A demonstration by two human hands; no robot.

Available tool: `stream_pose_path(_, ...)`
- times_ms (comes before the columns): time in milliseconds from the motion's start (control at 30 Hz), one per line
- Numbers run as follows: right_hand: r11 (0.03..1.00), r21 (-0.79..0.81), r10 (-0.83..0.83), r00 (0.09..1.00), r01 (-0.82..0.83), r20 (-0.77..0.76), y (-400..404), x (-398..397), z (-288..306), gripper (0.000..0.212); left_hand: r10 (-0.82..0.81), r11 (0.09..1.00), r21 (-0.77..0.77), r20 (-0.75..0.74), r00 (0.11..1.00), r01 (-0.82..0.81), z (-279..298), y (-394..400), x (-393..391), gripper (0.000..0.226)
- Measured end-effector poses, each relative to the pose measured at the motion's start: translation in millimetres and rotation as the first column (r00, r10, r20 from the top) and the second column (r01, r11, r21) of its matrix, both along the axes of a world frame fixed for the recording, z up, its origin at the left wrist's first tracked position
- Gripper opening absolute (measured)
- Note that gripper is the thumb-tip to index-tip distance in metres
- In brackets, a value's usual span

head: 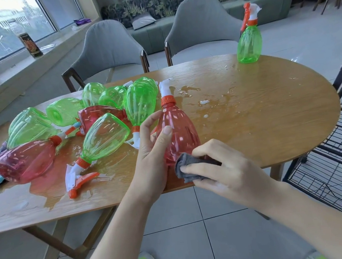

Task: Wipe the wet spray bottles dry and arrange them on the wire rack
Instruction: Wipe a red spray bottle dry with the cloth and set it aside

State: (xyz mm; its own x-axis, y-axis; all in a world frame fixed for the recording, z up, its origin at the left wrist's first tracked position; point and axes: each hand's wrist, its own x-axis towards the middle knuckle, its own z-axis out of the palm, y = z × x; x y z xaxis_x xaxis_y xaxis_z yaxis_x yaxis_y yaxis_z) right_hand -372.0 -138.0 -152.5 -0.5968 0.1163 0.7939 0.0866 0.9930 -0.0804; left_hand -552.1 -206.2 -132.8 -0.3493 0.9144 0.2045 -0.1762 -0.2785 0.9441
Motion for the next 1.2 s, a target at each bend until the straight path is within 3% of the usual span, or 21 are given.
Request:
stream_pose_path(400, 0.948, -0.319, -0.088, 0.964, 0.003, -0.251, 18, -4, 31, 0.02, -0.067, 0.997, 0.024, -0.148, 0.987, 0.072, 0, -3, 3, 0.039)
stream_pose_path(600, 0.848, -0.53, -0.167, 0.945, -0.007, -0.281, 32, -2, 33, 0.02, -0.032, 0.999, 0.015, -0.223, 0.974, 0.036, 2, -6, 4, 0.042)
stream_pose_path(800, 0.896, -0.442, -0.09, 0.963, -0.033, -0.254, 22, 5, 20, 0.021, 0.018, 1.0, 0.027, -0.314, 0.949, -0.01, 4, -7, 0, 0.047)
stream_pose_path(1033, 0.848, -0.526, -0.12, 0.942, -0.067, -0.313, 23, -4, 29, 0.021, -0.012, 1.0, 0.007, -0.276, 0.961, 0.015, 4, -4, 5, 0.047)
stream_pose_path(1200, 0.901, -0.428, -0.036, 0.971, -0.071, -0.236, 10, -2, 16, 0.021, 0.043, 0.999, 0.02, -0.171, 0.984, -0.04, 4, -2, 7, 0.038)
